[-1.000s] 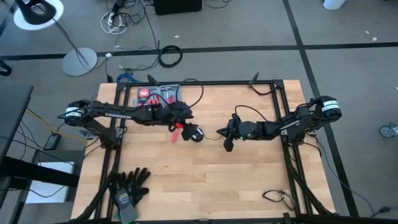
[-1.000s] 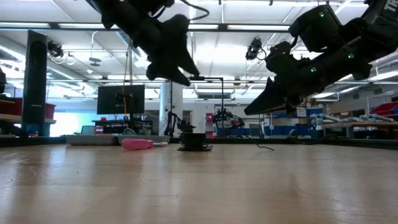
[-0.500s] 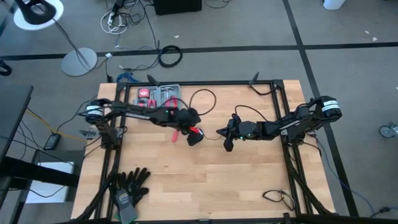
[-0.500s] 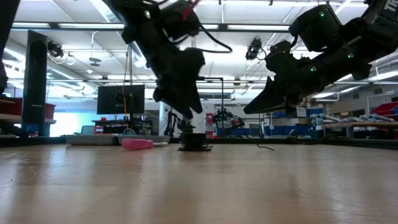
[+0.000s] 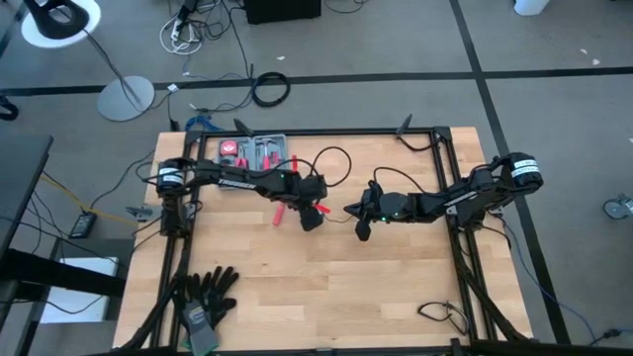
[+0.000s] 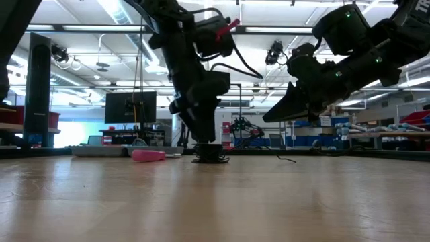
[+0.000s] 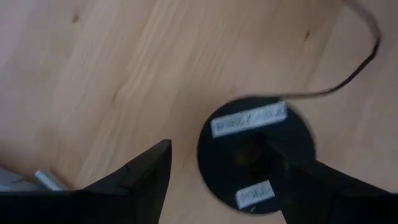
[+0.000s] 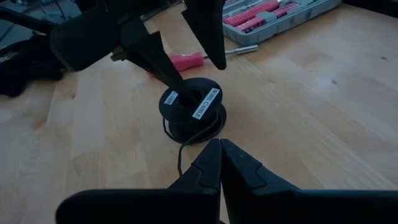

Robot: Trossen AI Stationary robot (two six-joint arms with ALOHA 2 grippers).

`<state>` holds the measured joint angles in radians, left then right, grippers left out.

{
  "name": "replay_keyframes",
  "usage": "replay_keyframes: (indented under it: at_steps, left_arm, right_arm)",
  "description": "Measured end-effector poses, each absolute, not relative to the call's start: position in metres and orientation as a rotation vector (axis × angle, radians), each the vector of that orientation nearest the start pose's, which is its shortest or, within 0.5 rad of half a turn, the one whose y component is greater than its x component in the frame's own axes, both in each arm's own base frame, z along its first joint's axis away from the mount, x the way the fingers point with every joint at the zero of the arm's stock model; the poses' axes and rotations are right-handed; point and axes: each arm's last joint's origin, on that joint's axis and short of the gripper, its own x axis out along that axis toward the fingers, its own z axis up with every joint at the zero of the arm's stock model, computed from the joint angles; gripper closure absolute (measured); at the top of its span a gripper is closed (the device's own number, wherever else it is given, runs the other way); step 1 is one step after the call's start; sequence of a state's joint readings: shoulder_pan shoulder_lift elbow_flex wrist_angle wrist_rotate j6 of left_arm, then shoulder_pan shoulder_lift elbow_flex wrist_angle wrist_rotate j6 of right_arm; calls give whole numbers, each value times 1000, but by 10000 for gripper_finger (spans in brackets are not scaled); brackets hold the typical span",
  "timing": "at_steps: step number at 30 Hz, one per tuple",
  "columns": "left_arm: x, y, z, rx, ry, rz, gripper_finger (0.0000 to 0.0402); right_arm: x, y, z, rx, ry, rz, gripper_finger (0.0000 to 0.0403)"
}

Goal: Coil cords
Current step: Uncoil the black wire from the spool

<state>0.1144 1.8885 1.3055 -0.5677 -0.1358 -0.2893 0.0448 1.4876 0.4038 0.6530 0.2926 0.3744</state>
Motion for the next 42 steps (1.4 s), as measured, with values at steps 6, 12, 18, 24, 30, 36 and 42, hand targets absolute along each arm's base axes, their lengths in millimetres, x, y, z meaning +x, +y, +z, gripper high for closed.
replay_keyframes:
  at_steps: [6, 12, 18, 24, 30, 36, 42]
  left_arm:
    - [374, 52, 181, -245, 1126, 408, 145]
    - [373, 51, 176, -239, 1163, 409, 145]
    - [373, 51, 173, -237, 1181, 410, 145]
    - [373, 51, 173, -235, 1178, 409, 145]
    - [373, 51, 173, -235, 1177, 409, 145]
    - [373, 51, 173, -235, 1174, 408, 145]
    - [373, 51, 173, -235, 1174, 408, 145]
  right_arm:
    - [253, 3, 138, 291, 374, -319, 398]
    - [253, 3, 139, 258, 377, -313, 397]
    - [253, 3, 139, 266, 371, -313, 399]
    - [253, 3, 139, 268, 365, -313, 396]
    - [258, 4, 144, 269, 369, -272, 376]
    - [278, 7, 161, 152, 486, -211, 331]
    - [291, 6, 180, 74, 682, -181, 288]
